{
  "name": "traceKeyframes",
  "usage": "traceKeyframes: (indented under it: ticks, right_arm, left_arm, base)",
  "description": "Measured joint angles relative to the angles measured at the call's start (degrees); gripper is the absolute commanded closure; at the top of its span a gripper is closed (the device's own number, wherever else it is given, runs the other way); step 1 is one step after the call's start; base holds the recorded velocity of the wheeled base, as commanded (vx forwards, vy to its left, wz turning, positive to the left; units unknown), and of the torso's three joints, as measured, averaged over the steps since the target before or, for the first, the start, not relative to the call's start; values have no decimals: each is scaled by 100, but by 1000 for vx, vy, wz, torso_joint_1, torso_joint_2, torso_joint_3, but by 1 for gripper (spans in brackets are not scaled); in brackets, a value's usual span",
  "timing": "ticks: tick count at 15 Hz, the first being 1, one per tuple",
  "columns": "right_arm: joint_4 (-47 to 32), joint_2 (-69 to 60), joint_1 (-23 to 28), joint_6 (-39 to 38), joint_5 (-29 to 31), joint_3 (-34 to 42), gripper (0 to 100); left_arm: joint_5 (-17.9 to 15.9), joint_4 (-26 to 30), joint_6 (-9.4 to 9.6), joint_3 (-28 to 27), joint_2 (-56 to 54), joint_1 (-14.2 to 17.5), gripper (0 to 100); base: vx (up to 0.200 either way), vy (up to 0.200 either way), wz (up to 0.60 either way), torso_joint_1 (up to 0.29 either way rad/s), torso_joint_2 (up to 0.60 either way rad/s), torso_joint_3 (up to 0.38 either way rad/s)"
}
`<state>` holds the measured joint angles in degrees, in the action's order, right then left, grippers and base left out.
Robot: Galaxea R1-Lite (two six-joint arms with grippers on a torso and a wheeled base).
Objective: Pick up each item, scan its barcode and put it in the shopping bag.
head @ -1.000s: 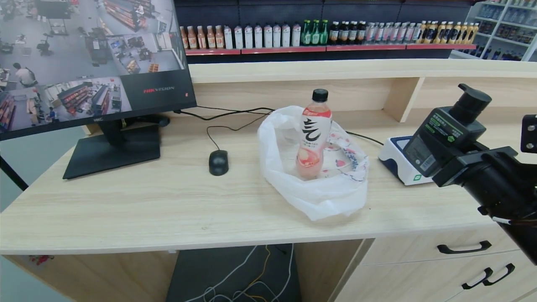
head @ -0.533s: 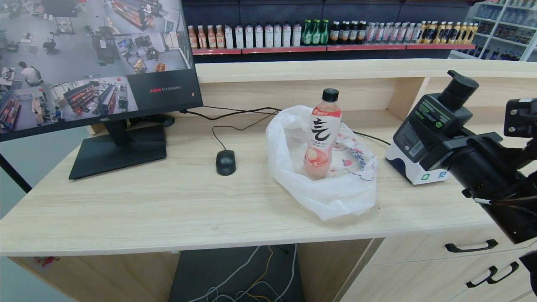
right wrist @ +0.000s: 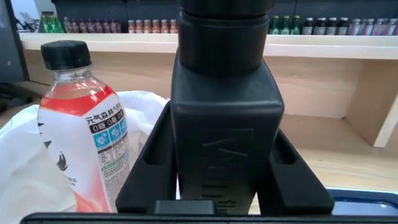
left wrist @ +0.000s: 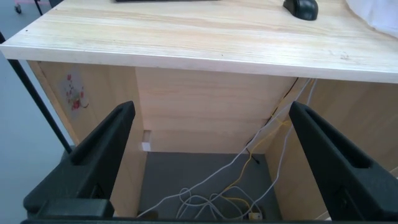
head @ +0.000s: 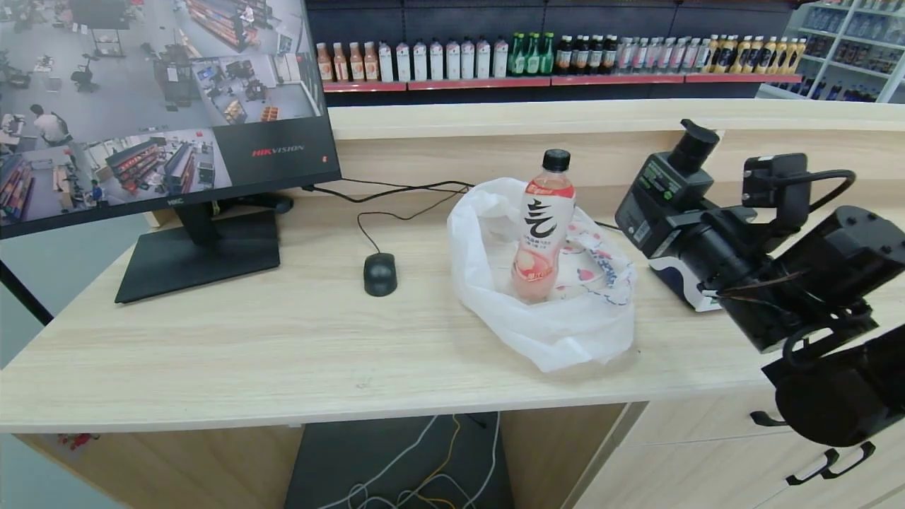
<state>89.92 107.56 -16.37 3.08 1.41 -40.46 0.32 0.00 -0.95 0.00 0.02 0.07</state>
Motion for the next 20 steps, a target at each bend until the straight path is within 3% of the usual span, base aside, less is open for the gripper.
traceKeyframes:
  ticks: [7,20]
  right_arm:
    - [0,1096,11,61,-285,-741,100]
    - [32,1701,-101,160,-377,-684,100]
  left_arm:
    - [0,0,0,0,0,0,0]
    - [1,0,0,0,0,-2,0]
  base:
    - [0,0,0,0,0,0]
    - [0,0,0,0,0,0]
